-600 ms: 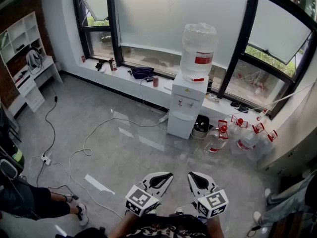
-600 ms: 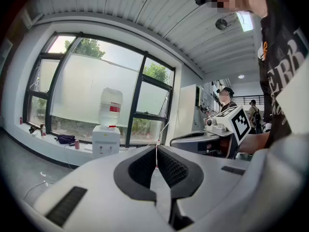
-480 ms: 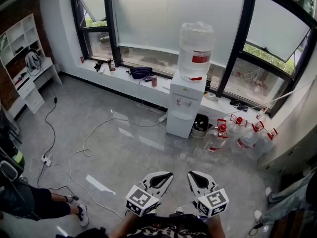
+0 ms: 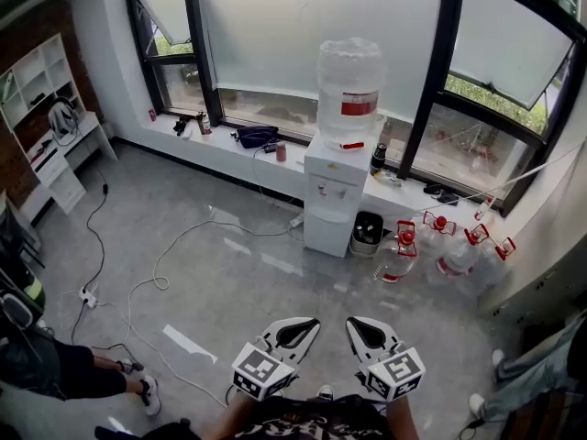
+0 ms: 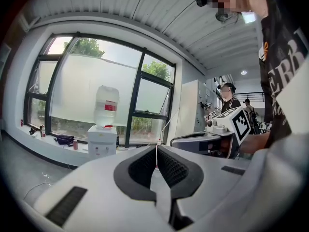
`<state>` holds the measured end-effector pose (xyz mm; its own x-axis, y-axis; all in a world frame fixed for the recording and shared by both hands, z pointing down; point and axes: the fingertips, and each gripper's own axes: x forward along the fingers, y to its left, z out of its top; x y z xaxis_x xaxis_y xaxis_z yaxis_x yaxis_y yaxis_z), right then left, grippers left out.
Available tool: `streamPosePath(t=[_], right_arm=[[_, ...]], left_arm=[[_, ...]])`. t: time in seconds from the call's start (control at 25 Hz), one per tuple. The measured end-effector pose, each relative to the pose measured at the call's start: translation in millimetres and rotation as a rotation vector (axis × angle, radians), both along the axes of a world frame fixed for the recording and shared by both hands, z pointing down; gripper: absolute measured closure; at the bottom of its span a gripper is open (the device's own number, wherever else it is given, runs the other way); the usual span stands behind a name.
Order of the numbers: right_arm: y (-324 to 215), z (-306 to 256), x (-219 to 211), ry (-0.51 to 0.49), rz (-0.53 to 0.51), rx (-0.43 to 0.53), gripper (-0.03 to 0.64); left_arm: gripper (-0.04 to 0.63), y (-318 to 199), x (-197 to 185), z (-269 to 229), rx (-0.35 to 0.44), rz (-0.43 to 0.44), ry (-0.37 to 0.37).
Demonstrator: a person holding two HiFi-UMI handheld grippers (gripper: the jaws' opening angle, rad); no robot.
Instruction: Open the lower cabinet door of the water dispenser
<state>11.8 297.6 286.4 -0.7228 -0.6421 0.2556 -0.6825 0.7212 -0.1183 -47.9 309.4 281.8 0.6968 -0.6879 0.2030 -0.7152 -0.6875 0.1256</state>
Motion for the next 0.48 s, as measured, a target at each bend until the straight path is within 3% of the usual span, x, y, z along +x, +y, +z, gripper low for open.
streamPosePath(t=[0.48], right_arm=[[-22.8,25.4,64.3,-0.049,-0.046,-0.061,0.606]], left_arm=[[0.578,-19.9,51.5,13.3,-0.041,-0.081,-0.022]])
